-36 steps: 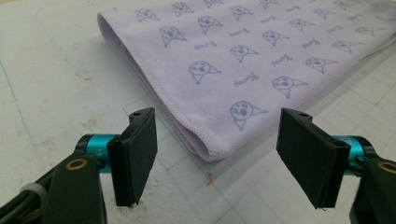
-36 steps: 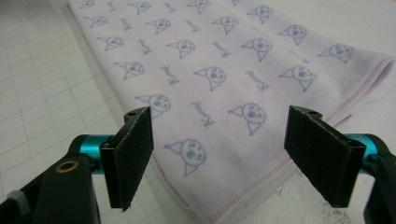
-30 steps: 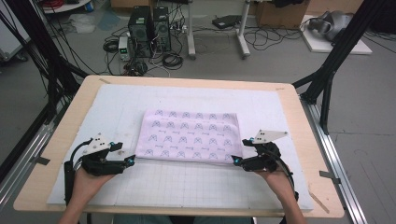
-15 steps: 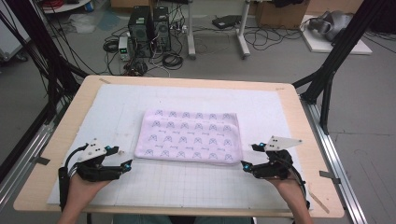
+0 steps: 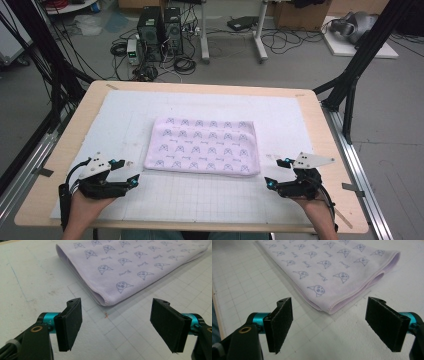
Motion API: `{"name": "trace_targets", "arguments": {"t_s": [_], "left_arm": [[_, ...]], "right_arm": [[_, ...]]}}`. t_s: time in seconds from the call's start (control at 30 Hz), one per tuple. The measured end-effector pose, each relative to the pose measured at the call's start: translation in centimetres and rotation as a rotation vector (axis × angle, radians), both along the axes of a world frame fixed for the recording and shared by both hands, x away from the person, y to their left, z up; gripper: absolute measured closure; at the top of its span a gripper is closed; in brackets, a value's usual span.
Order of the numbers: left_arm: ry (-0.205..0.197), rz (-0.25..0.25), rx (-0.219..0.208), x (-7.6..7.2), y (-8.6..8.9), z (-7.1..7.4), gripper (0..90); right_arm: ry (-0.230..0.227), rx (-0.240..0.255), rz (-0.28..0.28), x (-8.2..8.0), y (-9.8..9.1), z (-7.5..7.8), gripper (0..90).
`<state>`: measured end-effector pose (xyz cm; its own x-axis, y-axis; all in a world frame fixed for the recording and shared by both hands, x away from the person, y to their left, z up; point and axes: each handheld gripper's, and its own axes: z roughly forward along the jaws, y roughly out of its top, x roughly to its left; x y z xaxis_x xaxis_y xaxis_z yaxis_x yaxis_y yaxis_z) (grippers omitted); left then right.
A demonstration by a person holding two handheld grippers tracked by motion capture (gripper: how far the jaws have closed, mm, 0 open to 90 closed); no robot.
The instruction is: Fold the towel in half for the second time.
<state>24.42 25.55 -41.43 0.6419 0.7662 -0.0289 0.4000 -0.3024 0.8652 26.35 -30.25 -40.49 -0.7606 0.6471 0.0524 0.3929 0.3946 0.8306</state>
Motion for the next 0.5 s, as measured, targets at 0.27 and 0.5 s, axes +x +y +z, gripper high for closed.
{"name": "trace_targets", "arguments": {"t_s": [0.27,0.5], "left_arm": [[-0.007,0.003,0.000,-0.54,0.14,0.02,26.1],[-0.014,0.005,0.004,-0.81,0.16,0.02,26.2]], "right_arm": [[0.006,0.003,-0.010,-0.51,-0.34,-0.58,21.3],[0.004,0.006,-0.015,-0.65,-0.35,-0.71,21.3]]}}
